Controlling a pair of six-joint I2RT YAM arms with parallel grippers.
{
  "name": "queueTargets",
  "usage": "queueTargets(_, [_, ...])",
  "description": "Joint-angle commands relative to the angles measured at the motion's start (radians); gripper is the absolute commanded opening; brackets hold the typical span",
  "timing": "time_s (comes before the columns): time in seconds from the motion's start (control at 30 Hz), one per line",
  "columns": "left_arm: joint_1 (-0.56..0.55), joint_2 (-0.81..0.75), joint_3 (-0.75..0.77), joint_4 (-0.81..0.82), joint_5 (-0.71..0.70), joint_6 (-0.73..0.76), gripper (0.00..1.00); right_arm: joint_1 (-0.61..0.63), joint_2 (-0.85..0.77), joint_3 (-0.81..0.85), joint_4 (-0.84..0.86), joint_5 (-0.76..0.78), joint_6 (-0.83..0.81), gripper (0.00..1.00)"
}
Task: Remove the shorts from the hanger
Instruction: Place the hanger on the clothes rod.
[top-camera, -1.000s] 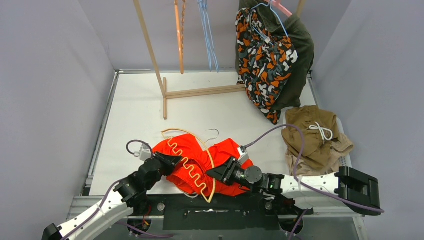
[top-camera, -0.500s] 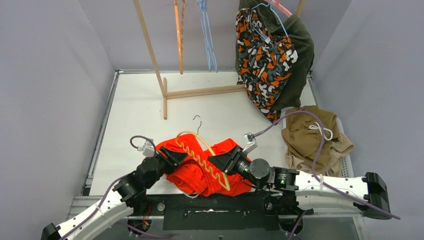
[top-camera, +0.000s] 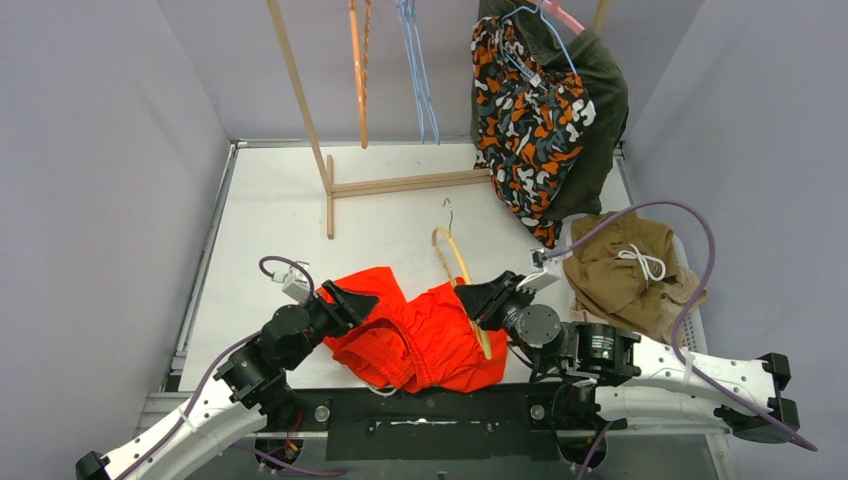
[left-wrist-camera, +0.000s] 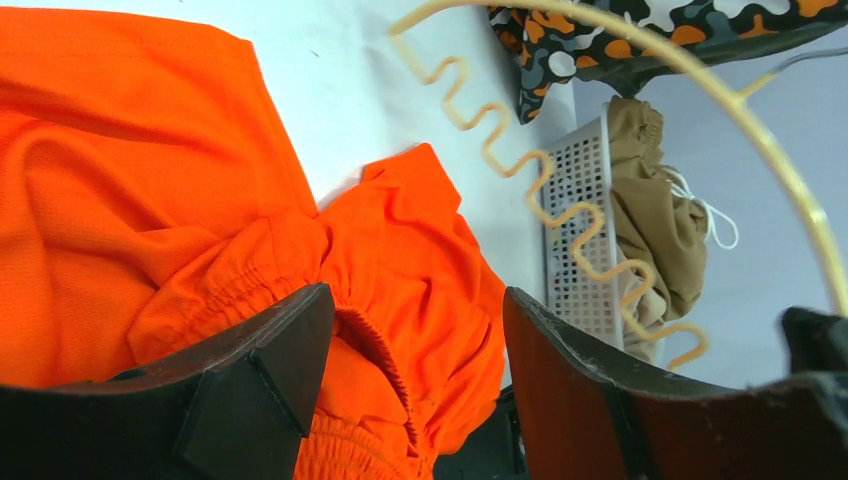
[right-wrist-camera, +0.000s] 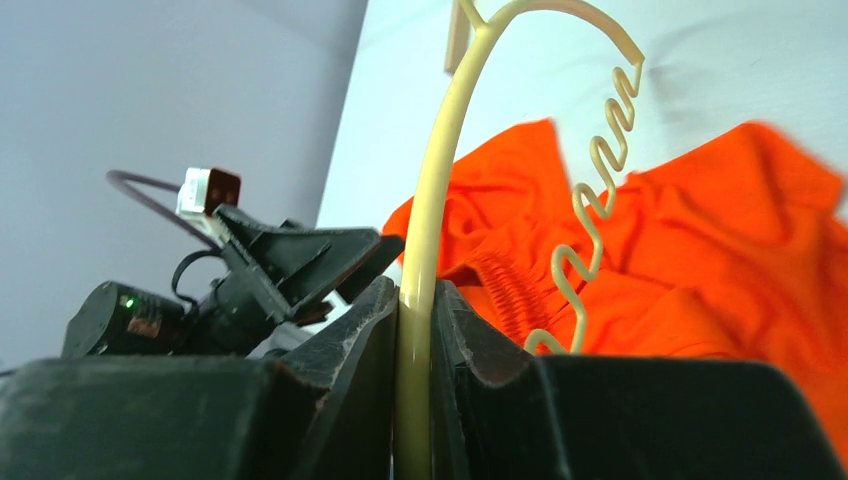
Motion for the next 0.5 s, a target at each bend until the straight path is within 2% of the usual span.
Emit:
queueTargets(0.0, [-0.001, -0.023, 0.069, -0.072, -0.023, 0.086, 0.62, -0.001, -0.039, 0.165, -0.072, 0.239, -0.123, 0.0])
queueTargets(0.17, [-0.001, 0.022, 0.152, -0.211, -0.104, 0.209, 0.62, -0.032, -0.033, 0.283, -0.06, 0.292, -0.32, 0.0])
queueTargets(0.3, [-0.002, 0.1, 0.229, -0.257, -0.148, 0.325, 0.73, -0.079, 0.037, 0.407, -0.046, 0.229, -0.492, 0.0])
queueTargets(0.4, [0.001, 0.178, 0.282, -0.277, -0.186, 0.379, 0.82, -0.198, 0.102, 0.486, -0.055, 0.101, -0.545, 0.0])
queueTargets(0.47, [0.011, 0.223, 0.317, -0.279, -0.193, 0.415, 0.86, -0.346, 0.157, 0.527, -0.06, -0.091, -0.555, 0.0])
